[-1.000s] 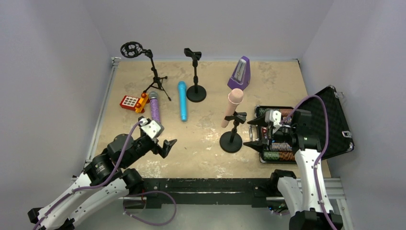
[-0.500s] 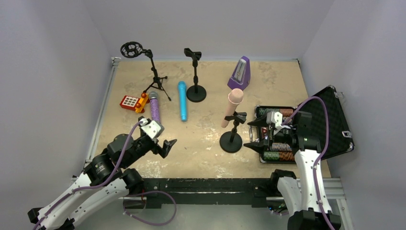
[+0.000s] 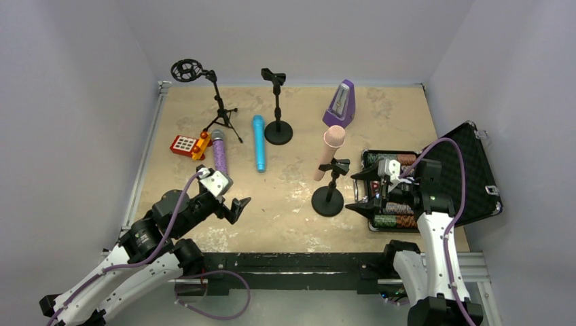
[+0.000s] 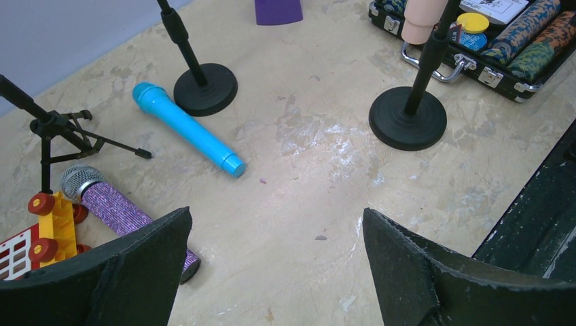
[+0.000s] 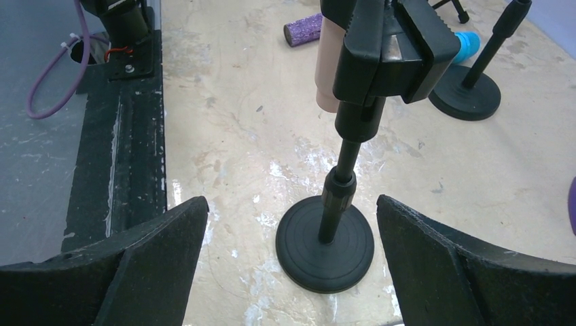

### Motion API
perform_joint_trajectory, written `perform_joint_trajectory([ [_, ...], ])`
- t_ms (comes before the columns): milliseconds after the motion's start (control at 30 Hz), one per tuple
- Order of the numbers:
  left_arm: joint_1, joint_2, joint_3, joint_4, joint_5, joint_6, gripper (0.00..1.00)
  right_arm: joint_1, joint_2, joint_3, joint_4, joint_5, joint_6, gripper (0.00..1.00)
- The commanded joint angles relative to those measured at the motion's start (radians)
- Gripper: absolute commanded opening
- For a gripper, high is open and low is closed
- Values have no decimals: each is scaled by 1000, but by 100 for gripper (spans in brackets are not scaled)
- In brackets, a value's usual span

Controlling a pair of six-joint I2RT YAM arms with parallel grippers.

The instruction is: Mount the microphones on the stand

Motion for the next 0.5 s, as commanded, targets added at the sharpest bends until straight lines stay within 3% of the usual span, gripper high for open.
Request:
perform_joint_trajectory([
  [0,-3,-3,7,12,2,16,99,-3,-8,-3,15,-30,-28,97],
  [333,-2,1,6,10,2,18,99,-3,2,-5,23,-13,-25,98],
  [467,-2,3,6,10,1,18,99,-3,4,-12,139,39,115,93],
])
